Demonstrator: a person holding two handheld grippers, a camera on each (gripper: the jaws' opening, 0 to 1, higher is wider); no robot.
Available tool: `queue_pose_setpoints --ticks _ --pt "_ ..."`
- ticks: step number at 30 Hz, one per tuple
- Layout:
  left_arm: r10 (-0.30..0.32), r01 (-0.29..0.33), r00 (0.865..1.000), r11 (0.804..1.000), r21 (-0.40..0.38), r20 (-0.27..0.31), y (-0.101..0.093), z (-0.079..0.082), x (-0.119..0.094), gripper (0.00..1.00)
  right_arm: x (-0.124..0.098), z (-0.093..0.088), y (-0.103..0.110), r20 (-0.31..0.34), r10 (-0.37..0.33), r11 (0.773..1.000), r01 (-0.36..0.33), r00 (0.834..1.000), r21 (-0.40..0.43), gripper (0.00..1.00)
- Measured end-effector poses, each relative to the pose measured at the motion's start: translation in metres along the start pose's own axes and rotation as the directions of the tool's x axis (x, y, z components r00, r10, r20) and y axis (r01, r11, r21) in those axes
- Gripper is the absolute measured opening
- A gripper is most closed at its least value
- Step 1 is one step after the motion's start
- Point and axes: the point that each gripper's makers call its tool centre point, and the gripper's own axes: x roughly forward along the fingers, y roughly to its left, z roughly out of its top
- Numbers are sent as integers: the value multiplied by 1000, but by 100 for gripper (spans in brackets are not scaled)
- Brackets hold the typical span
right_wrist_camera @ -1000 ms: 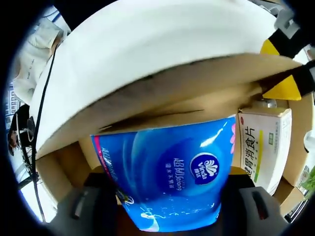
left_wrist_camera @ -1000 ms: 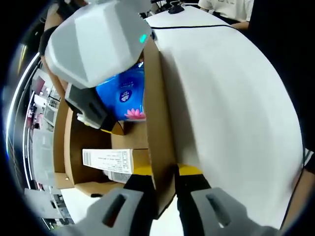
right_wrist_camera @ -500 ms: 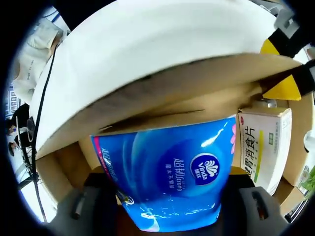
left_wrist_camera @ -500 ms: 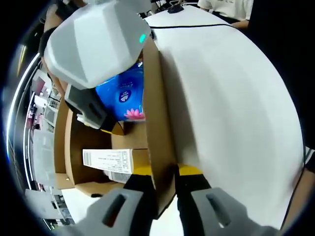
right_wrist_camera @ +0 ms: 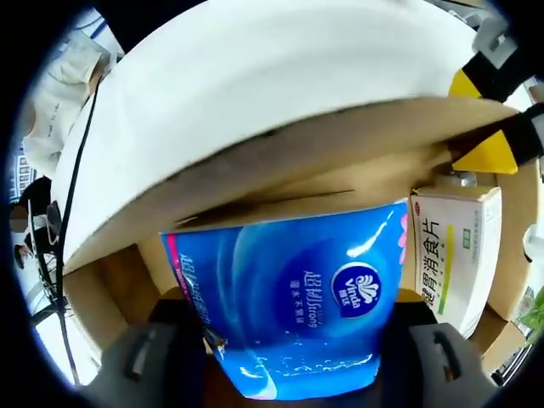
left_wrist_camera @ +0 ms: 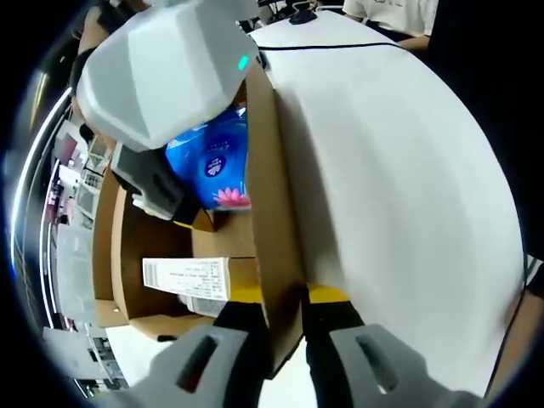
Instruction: Operate the shoe box by opening the lid, removing the specified soft item, and placing it in the target area until the item is outside and the box remains undamaged.
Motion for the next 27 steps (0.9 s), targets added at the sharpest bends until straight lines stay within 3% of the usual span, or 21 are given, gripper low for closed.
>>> queue_pose_setpoints --ticks 27 --pt "0 0 1000 1000 3 -11 0 -3 0 13 -12 -7 14 -26 -26 1000 26 999 -1 80"
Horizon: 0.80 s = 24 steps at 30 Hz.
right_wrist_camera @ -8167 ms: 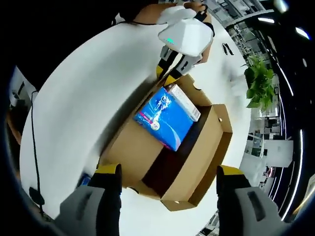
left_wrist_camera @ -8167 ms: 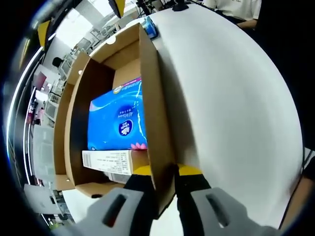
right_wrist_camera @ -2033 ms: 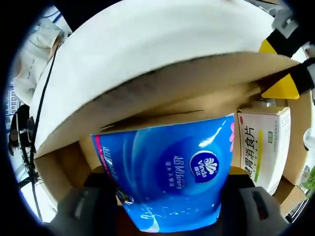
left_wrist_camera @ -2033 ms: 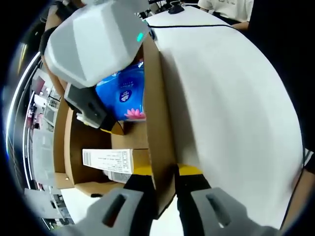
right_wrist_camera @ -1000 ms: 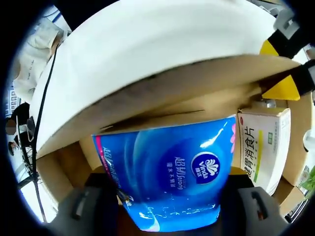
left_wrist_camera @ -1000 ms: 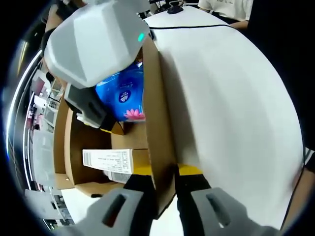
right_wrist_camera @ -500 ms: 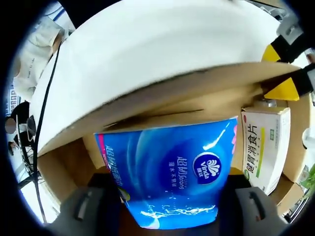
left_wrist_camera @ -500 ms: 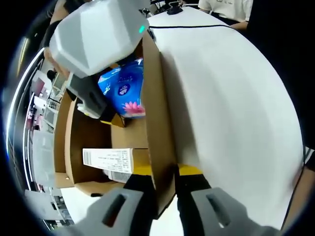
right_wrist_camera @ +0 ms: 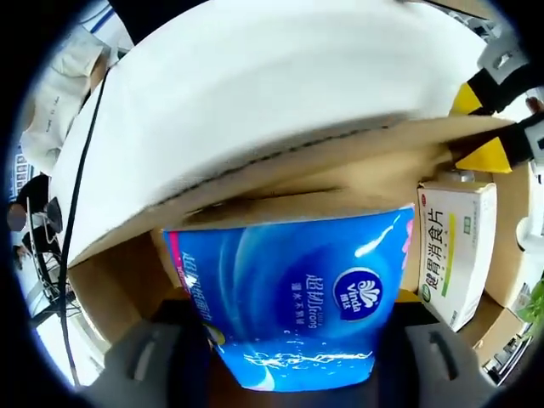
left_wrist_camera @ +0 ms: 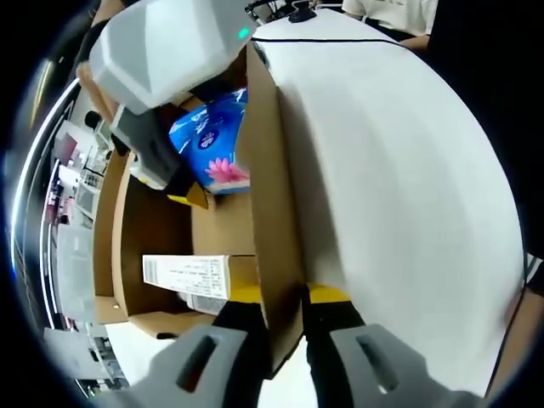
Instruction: Operate the shoe box by opening the lid, removing the specified soft item, and placing it in the target area until the item is outside and the box remains undamaged.
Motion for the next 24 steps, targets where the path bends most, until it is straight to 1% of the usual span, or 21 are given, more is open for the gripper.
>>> queue_pose_setpoints --ticks 11,17,24 --pt "-1 1 1000 1000 7 -4 -1 -1 0 13 -21 -2 2 -24 -27 999 28 999 22 79" --pt "-1 1 1000 1000 8 -8 -1 -1 0 13 -26 -5 5 -41 -38 999 39 998 22 79" --pt "-1 1 1000 1000 10 -11 -1 -1 0 13 -38 -7 6 -59 -67 997 70 996 45 78"
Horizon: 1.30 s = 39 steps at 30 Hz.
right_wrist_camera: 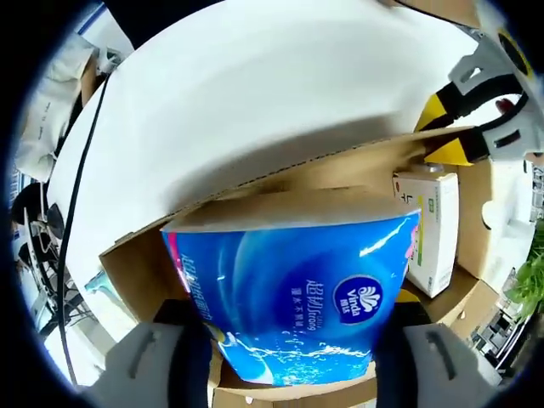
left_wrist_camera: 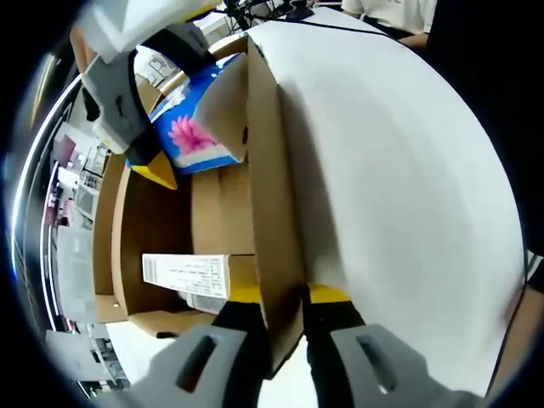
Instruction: Operate the shoe box by opening the lid, removing the specified soft item, and placing it in the target area until the item is outside and the box remains undamaged.
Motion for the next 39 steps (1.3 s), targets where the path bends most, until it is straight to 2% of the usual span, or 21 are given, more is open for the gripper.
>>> queue_pose_setpoints --ticks 24,39 --pt "1 -1 1000 1000 0 -4 0 0 0 13 -28 -12 -4 -46 -81 996 82 996 31 75" --pt "2 -2 1000 1000 0 -7 -1 -1 -1 13 -41 -19 0 -90 -87 993 93 992 66 74"
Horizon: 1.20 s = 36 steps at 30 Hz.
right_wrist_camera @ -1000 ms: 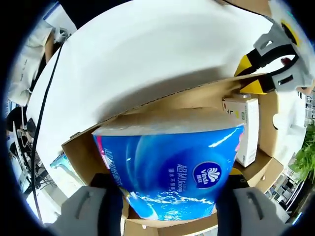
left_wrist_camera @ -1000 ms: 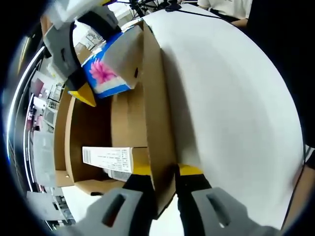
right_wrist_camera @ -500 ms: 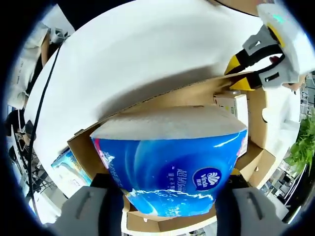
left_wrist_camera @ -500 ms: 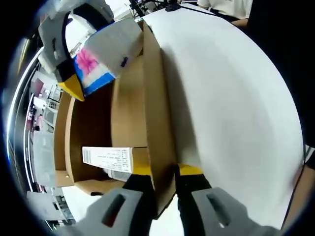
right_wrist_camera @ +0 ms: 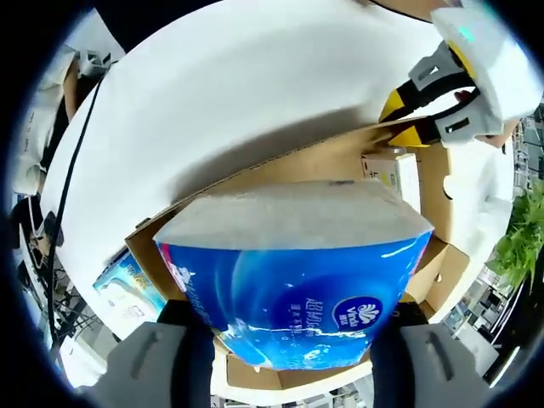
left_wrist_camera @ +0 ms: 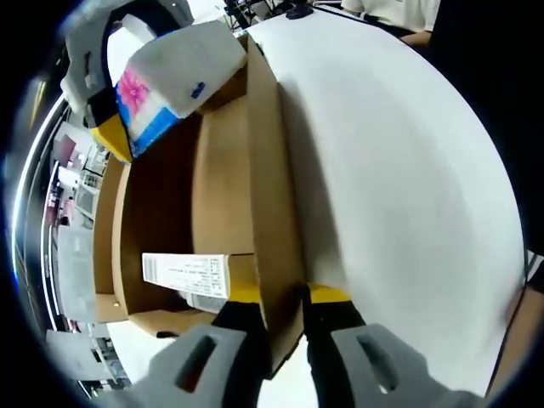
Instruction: Operate the shoe box by opening the lid, removing the specified soft item, and placing it in the target area until the item is outside and the box remains undamaged.
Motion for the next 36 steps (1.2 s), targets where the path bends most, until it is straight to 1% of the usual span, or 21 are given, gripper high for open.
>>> queue_pose_setpoints --ticks 10,15,19,24,32,36 --pt "1 -1 1000 1000 -1 0 0 0 0 13 -14 -8 -3 -27 -22 999 23 999 34 74" --pt "0 0 1000 1000 -2 1 1 1 0 13 -19 -15 7 -37 0 999 2 999 49 74" --pt "0 0 1000 1000 0 2 1 1 0 13 -24 -21 10 -47 -5 997 8 999 76 73" --pt "0 0 1000 1000 2 4 1 2 0 13 -35 -22 16 -67 -8 994 15 998 104 73" --pt "1 -1 1000 1000 1 3 1 3 0 13 -46 -20 29 -81 -5 991 16 997 135 73" --pt "1 -1 1000 1000 1 3 2 3 0 13 -53 -23 35 -93 -11 988 25 996 150 73"
